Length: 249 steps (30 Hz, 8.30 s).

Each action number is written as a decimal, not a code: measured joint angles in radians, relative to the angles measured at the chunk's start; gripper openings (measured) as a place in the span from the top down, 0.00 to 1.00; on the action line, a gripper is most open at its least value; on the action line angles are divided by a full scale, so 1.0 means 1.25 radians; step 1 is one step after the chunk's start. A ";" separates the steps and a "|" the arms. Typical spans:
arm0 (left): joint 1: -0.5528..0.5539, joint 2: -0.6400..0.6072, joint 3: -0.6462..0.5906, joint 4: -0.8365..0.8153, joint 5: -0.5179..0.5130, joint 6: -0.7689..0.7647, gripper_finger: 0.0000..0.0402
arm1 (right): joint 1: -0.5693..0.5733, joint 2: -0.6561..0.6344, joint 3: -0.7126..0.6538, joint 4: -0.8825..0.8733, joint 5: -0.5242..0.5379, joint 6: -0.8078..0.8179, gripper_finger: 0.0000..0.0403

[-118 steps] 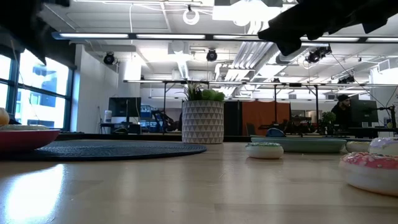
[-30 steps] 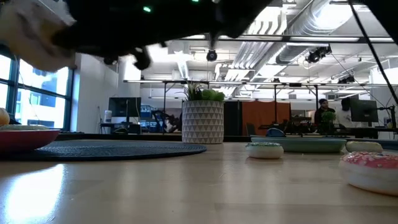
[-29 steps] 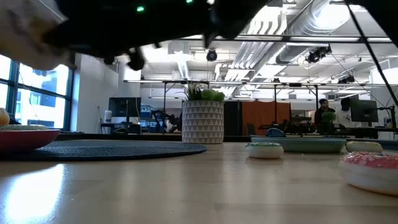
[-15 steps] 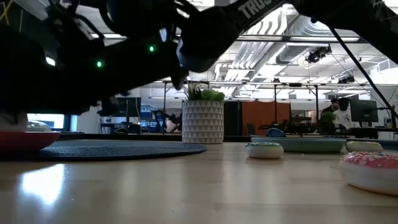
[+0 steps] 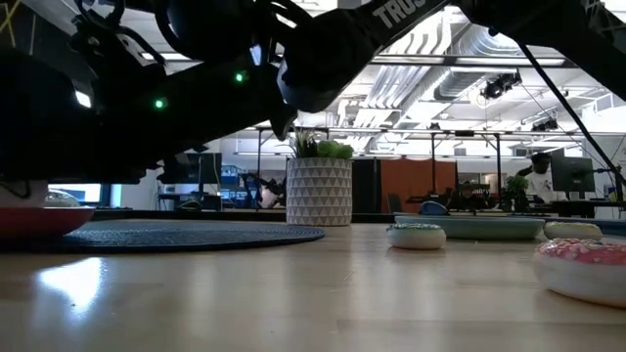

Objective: Pick & Place donuts
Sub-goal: Put the large purple donut on the red plate, then put the top small green donut on the blue plate

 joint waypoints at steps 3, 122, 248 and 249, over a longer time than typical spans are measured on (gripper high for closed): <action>0.000 0.000 0.000 0.001 0.001 0.000 0.57 | 0.000 -0.017 0.000 -0.012 0.004 -0.029 0.62; 0.107 0.397 0.123 -0.032 0.719 -0.013 0.57 | 0.009 -0.633 -0.760 -0.533 -0.176 -0.044 0.62; 0.554 1.014 0.382 1.082 0.779 0.267 0.57 | -0.283 -0.923 -0.942 -0.647 -0.126 -0.129 0.60; 0.554 1.022 0.399 1.048 0.773 0.269 0.57 | -0.283 -0.924 -0.943 -0.663 -0.125 -0.129 0.60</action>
